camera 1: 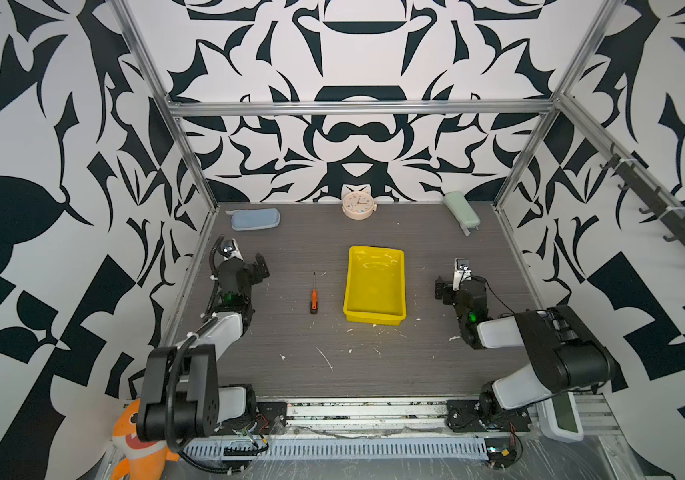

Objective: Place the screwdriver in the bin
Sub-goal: 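Move the left gripper toward the orange-handled screwdriver while the right arm lifts slightly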

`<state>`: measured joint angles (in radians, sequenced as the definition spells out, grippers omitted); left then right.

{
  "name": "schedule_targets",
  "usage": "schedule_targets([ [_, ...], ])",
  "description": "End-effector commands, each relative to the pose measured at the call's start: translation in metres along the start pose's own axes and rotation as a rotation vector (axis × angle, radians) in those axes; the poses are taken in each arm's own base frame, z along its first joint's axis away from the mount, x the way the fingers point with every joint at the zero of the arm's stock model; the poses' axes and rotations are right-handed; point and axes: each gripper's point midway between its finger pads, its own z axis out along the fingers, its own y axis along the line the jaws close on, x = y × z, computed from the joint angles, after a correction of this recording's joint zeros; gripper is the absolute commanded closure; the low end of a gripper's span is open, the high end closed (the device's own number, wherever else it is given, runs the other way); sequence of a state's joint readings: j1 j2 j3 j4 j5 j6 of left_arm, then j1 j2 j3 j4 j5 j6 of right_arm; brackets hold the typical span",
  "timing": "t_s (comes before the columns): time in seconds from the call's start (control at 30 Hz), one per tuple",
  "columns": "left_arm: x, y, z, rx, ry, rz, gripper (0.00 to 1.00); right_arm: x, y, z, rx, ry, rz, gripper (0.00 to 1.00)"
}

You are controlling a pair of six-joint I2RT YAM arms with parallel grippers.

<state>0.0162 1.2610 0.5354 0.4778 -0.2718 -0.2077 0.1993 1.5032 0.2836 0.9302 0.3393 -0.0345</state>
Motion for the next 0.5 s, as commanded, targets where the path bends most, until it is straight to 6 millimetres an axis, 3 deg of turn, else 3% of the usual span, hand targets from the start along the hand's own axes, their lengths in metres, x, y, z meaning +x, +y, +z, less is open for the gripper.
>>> schedule_targets([
  [0.0, 0.008, 0.010, -0.019, -0.081, 0.169, -0.098, 0.00, -0.041, -0.010, -0.017, 0.168, -0.090, -0.039, 0.00],
  [0.17, 0.003, 0.013, -0.033, -0.084, 0.142, -0.195, 0.01, -0.075, 0.000, -0.021, 0.184, 0.042, -0.081, 0.00],
  [0.37, 0.011, 0.024, -0.031, -0.174, 0.213, -0.212, 0.00, -0.125, 0.028, -0.048, -0.055, 0.000, 0.033, 0.00],
  [0.43, 0.009, 0.014, -0.036, -0.107, 0.204, -0.220, 0.00, -0.125, 0.014, -0.053, 0.006, -0.025, 0.181, 0.00],
  [0.47, 0.008, 0.009, -0.040, -0.064, 0.188, -0.229, 0.00, -0.116, 0.000, -0.053, 0.085, -0.017, 0.295, 0.00],
])
